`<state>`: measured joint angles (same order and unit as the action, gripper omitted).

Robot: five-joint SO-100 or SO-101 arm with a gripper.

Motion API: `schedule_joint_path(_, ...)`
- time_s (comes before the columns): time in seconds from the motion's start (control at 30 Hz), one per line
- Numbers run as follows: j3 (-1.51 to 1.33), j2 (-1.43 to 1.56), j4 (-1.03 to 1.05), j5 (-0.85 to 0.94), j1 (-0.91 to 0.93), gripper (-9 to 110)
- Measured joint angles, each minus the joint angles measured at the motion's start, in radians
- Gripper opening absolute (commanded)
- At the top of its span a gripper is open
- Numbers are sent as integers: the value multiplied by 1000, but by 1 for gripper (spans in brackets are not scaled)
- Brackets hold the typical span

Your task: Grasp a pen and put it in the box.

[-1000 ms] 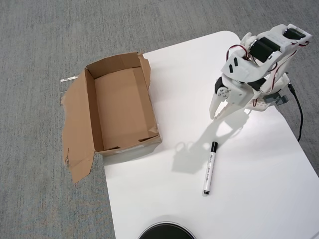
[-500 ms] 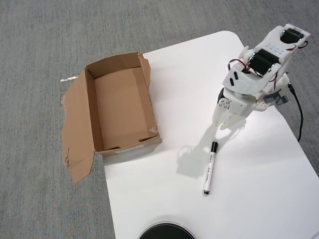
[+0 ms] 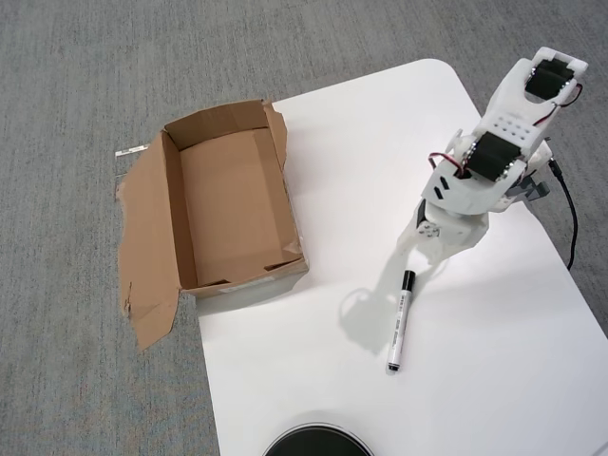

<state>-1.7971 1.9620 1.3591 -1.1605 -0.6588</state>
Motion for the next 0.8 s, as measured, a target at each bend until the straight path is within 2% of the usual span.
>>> schedule_joint_path(0.3, 0, -58, -5, -2, -6, 18)
schedule_joint_path(0.4, 20, -115, -60, -91, -9, 18)
schedule_joint_path(0.57, 21, -133, -83, -130, -14, 18)
schedule_joint_path(0.8, 31, -284, -229, -252, -61, 18)
